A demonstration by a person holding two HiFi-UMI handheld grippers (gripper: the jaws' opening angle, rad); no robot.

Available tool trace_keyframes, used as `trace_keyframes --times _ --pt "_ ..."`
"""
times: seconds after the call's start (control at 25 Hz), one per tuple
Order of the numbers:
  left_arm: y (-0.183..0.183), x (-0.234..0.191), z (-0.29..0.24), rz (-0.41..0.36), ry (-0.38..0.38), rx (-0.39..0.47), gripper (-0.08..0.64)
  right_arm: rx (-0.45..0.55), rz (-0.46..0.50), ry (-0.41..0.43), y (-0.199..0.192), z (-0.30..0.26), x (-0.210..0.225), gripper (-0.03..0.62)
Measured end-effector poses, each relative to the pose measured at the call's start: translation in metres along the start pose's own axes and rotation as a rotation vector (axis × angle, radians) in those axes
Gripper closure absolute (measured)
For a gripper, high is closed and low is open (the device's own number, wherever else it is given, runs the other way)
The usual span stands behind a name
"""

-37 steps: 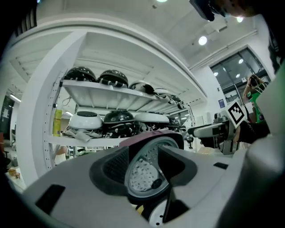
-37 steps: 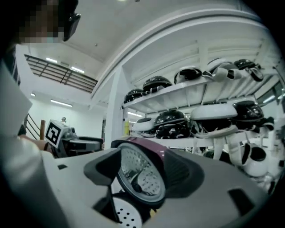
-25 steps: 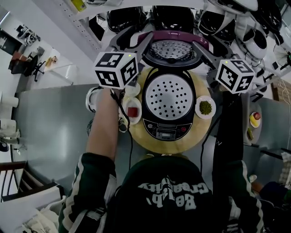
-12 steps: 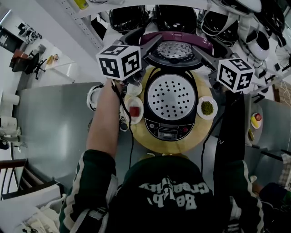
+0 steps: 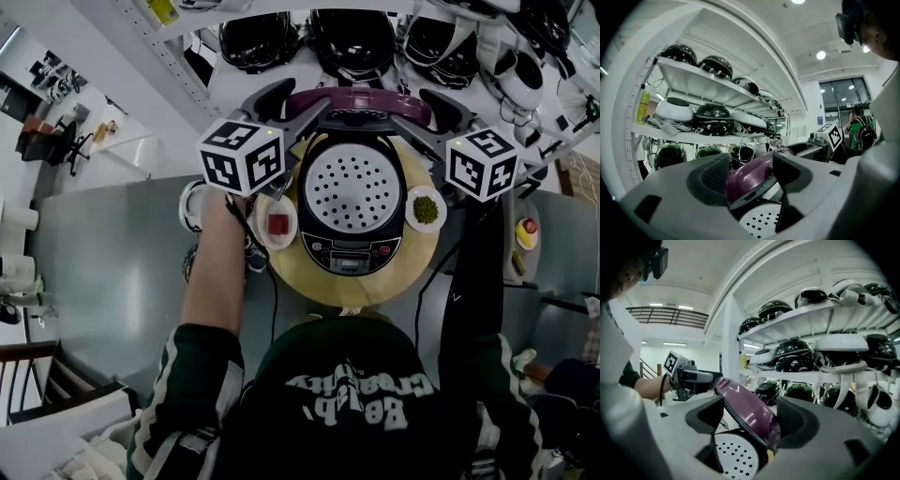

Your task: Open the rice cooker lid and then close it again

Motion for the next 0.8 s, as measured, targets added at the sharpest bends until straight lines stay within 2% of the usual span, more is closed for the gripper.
trace_keyframes --times 0.44,0.8 --pt "-0.044 0.05 0.033 0.039 -0.025 -0.009 0.278 -0.062 0.004 -0.04 -0.041 0.047 -0.051 0.206" --pt "-0.08 0.076 0.052 0.079 -0.027 -0.053 0.278 -0.09 -0.03 -0.021 -0.069 0.071 -0.081 0.209"
Point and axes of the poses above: the fingertips, and each gripper's own axes: z backward along the fingers, x to its right, y out of its top, the point moved 7 cm from there along z, backward along the fingers, and after that the axes turned 11 degrees about -y, right-handed, at the moved point
